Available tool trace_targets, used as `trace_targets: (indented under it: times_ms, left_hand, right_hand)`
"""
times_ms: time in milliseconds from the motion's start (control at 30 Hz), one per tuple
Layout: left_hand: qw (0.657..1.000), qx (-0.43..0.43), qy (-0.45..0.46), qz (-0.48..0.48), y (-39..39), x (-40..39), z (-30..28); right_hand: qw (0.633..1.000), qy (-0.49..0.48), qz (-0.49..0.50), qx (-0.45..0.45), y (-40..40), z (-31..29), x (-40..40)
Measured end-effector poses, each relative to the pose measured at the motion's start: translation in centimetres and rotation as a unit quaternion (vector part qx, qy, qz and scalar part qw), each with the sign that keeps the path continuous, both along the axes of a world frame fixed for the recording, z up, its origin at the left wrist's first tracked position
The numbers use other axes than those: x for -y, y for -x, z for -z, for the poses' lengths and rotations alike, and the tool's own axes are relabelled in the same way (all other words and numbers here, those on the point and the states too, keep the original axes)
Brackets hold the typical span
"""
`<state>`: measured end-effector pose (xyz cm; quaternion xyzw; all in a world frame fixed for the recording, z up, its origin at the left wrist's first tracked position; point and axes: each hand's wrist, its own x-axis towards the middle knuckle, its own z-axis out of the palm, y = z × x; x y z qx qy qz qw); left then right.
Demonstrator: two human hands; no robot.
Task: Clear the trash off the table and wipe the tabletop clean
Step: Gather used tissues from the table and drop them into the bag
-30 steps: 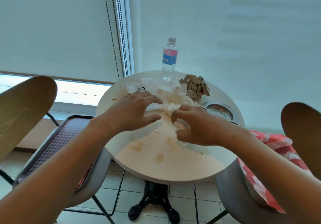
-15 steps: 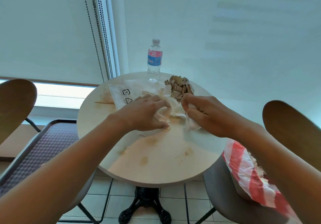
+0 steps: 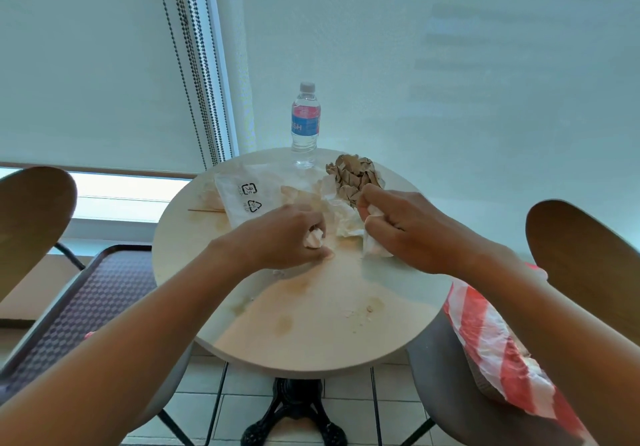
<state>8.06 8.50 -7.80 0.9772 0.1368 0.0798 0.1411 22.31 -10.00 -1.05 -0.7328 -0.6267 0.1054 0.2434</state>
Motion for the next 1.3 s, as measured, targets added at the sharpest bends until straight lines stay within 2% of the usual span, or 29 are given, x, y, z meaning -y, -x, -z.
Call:
trace_targets:
  times_ms: [400, 567, 633, 767, 833, 1067, 1300]
  left_hand:
    - [0.995, 0.097, -0.029, -0.014, 2.4, -0.2, -1.9]
    - [0.997, 0.083, 0.001, -0.001, 2.9, 0.2, -3.6]
    - [0.997, 0.066, 0.046, -0.004, 3.0, 0.5, -4.0]
    - [0.997, 0.064, -0.030, 0.027, 2.6, 1.2, -4.3]
    - [0.996, 0.066, -0.039, 0.042, 2.3, 1.4, -4.3]
    - [0.996, 0.059, -0.001, 0.064, 1.5, 3.2, -3.7]
    - [0.994, 0.062, 0.032, 0.083, -2.8, 6.8, -4.2]
  right_hand:
    - [0.999, -0.016, -0.004, 0.040, 0.7, 0.2, -1.4]
    - [0.998, -0.036, 0.009, 0.059, 1.3, 0.0, -1.6]
    - [0.997, -0.034, 0.016, 0.070, 1.5, 0.1, -1.5]
    - [0.995, -0.035, 0.033, 0.082, 1.4, 0.7, -0.9]
    - [0.994, -0.047, 0.034, 0.092, 1.1, 1.1, -0.6]
    - [0.991, -0.108, 0.064, 0.043, -0.2, 0.7, 0.5]
    - [0.992, -0.092, 0.091, 0.007, -4.1, -1.0, 4.8]
